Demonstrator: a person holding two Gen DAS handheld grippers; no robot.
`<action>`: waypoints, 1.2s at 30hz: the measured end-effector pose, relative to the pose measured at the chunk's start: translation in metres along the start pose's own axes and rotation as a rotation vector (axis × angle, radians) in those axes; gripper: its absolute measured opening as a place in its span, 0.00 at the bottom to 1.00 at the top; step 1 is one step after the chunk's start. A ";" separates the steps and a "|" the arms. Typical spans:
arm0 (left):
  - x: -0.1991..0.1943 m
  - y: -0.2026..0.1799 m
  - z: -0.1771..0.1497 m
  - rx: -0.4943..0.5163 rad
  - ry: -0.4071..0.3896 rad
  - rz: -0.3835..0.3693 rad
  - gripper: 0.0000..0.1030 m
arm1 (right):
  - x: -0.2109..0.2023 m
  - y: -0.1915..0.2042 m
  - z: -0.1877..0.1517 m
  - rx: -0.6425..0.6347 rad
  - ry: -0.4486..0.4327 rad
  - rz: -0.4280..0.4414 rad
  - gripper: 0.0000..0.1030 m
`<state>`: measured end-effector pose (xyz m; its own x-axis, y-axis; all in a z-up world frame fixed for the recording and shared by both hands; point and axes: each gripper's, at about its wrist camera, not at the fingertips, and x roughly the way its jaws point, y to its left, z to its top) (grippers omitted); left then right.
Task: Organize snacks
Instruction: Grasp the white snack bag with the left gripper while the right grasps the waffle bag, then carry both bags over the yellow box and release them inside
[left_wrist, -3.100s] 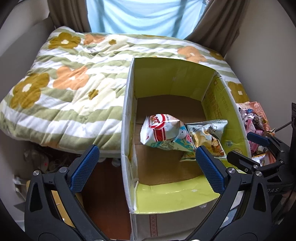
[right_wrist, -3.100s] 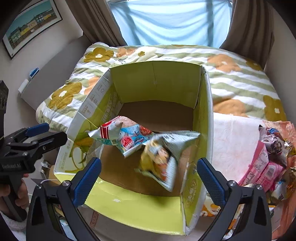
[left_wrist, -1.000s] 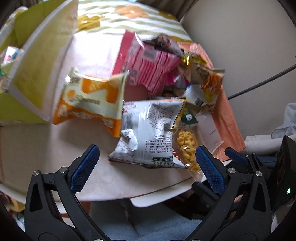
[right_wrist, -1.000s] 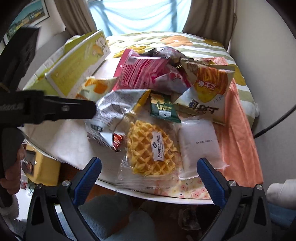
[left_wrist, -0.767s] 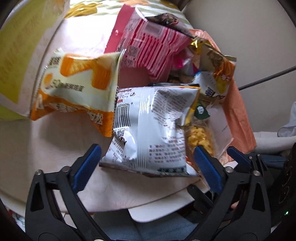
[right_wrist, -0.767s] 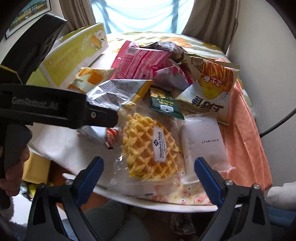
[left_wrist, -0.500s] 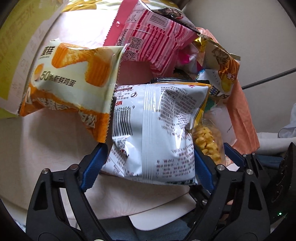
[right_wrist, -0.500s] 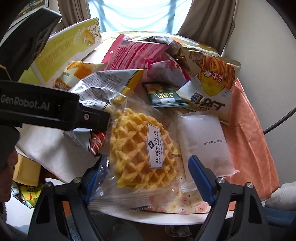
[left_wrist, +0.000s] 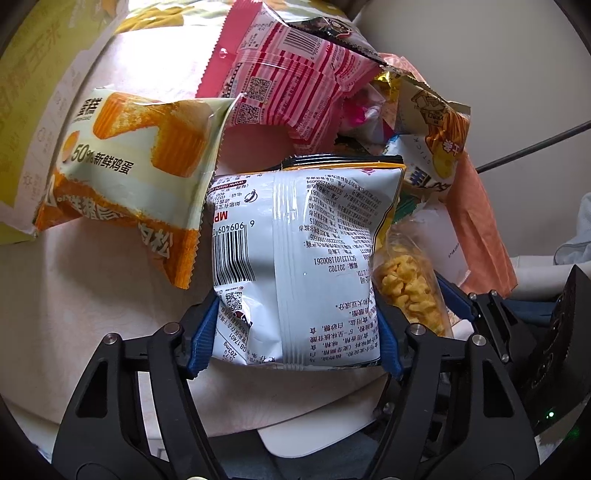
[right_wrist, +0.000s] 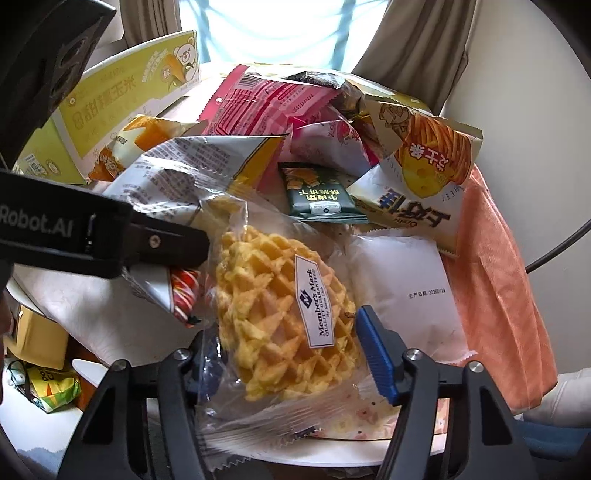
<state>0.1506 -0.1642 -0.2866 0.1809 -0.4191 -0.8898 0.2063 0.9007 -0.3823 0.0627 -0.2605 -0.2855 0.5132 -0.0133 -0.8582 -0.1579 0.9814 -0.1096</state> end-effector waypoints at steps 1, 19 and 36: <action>-0.001 -0.001 0.000 0.000 0.004 0.002 0.65 | -0.001 0.001 -0.001 -0.005 -0.001 -0.001 0.54; -0.018 -0.009 -0.003 -0.021 -0.007 -0.002 0.65 | -0.016 -0.016 -0.003 0.025 -0.025 0.056 0.32; -0.109 -0.025 -0.001 -0.056 -0.176 0.015 0.65 | -0.086 -0.032 0.036 0.032 -0.123 0.161 0.30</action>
<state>0.1252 -0.1405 -0.1799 0.3505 -0.4143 -0.8400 0.1497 0.9101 -0.3864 0.0543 -0.2835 -0.1903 0.5827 0.1662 -0.7955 -0.2206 0.9745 0.0419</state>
